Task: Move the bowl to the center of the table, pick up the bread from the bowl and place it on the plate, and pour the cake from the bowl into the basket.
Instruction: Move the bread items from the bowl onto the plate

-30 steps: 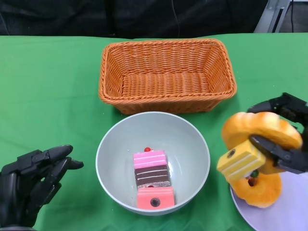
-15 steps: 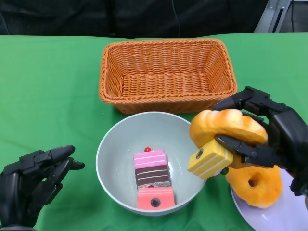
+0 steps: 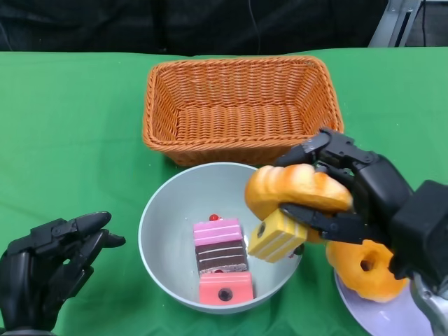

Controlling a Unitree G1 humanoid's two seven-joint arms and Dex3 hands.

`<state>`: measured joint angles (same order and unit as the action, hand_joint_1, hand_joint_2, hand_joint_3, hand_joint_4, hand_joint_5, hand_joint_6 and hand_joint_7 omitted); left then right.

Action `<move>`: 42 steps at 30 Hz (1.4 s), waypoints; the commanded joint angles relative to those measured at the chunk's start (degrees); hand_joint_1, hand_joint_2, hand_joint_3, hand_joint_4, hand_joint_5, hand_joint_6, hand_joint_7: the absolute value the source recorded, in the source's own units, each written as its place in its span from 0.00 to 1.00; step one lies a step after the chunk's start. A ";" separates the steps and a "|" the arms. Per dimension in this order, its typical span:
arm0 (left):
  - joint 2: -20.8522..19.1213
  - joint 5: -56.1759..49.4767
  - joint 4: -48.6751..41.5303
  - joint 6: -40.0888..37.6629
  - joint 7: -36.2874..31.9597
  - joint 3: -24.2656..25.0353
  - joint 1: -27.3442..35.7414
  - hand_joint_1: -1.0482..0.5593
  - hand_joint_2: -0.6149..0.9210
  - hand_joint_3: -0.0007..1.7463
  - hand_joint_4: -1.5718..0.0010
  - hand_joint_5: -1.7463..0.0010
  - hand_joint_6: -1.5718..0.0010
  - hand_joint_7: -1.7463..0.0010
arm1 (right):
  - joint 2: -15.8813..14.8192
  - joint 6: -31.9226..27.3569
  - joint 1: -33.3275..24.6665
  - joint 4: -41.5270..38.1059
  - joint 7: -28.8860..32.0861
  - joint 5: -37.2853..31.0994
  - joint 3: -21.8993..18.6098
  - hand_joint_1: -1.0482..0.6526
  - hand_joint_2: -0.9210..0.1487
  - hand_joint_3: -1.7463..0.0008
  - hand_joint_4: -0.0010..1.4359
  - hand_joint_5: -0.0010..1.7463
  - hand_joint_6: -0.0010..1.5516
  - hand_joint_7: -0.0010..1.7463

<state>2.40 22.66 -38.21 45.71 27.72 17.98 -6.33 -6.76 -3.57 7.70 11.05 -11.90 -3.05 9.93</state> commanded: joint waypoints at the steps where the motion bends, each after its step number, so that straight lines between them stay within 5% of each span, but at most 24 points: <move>1: -0.63 0.14 0.01 0.89 -0.11 0.14 0.01 0.46 1.00 0.09 0.44 0.46 0.18 1.00 | 0.57 7.18 2.55 -5.37 2.70 -4.21 1.58 0.50 0.02 0.82 0.51 0.98 0.44 0.75; 21: -0.63 -0.09 -0.64 1.79 -0.41 0.18 -0.26 0.44 1.00 0.09 0.45 0.46 0.19 1.00 | 2.27 38.08 14.32 -38.14 18.06 -19.80 5.38 0.49 0.00 0.91 0.51 1.00 0.51 0.54; 26: -0.43 -0.03 -0.57 1.90 -0.48 0.09 -0.25 0.46 1.00 0.10 0.45 0.46 0.19 1.00 | 2.53 43.45 17.33 -46.04 23.03 -23.58 6.81 0.51 0.00 0.92 0.53 0.92 0.55 0.49; 37: -0.40 -0.40 -0.63 2.36 -0.76 0.04 -0.15 0.47 1.00 0.10 0.45 0.45 0.18 1.00 | 2.38 47.10 20.50 -54.08 29.65 -27.96 8.65 0.50 0.00 0.91 0.58 0.81 0.57 0.46; 42: -0.59 -0.28 -1.11 2.28 -0.60 0.26 -0.36 0.46 1.00 0.10 0.45 0.45 0.19 1.00 | 3.17 45.68 20.01 -53.55 27.07 -23.73 7.17 0.50 0.00 0.91 0.52 0.95 0.56 0.46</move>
<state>2.77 22.26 -38.68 47.45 27.50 17.93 -6.40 -3.72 42.77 27.37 -42.91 15.77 -28.49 18.29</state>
